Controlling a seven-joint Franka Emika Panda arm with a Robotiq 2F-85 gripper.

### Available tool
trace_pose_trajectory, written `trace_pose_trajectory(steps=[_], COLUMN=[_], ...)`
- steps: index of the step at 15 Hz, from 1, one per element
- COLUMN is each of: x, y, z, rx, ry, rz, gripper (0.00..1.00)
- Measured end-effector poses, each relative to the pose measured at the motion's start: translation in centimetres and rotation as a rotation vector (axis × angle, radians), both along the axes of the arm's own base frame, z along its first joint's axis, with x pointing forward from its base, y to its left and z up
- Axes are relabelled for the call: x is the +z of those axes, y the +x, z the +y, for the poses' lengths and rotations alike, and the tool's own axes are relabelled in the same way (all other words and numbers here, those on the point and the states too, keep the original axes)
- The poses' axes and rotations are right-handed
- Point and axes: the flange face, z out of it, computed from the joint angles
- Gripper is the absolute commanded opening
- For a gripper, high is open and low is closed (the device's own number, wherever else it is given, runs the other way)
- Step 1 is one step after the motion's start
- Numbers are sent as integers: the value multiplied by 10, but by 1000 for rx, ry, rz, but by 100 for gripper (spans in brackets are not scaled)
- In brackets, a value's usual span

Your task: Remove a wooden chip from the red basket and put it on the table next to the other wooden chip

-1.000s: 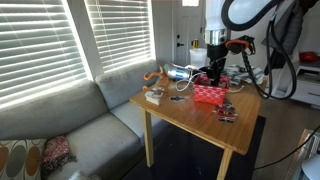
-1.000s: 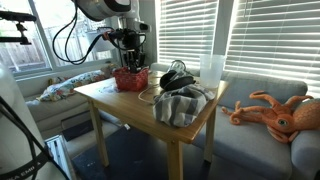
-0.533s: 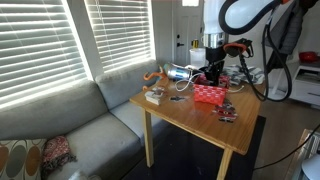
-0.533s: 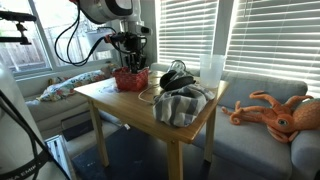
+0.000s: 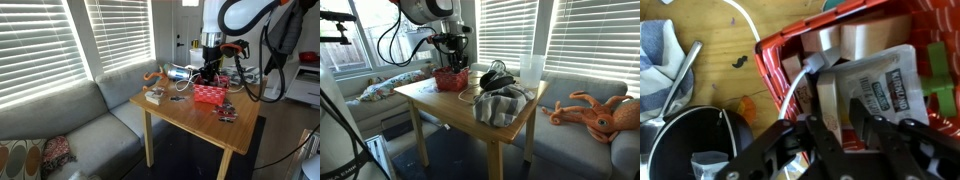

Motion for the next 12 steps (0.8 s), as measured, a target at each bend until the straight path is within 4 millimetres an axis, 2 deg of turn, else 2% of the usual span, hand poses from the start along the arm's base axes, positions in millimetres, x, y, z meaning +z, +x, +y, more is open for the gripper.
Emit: trace_pose_trajectory(steps=[2, 5, 6, 7, 12], x=[-1, -1, -1, -1, 8], y=[0, 0, 0, 0, -5], z=[1, 2, 3, 4, 3], rx=[-1, 3, 5, 7, 13], ry=[4, 6, 6, 6, -3], rz=[2, 4, 3, 3, 27], gripper=[29, 1, 0, 4, 4])
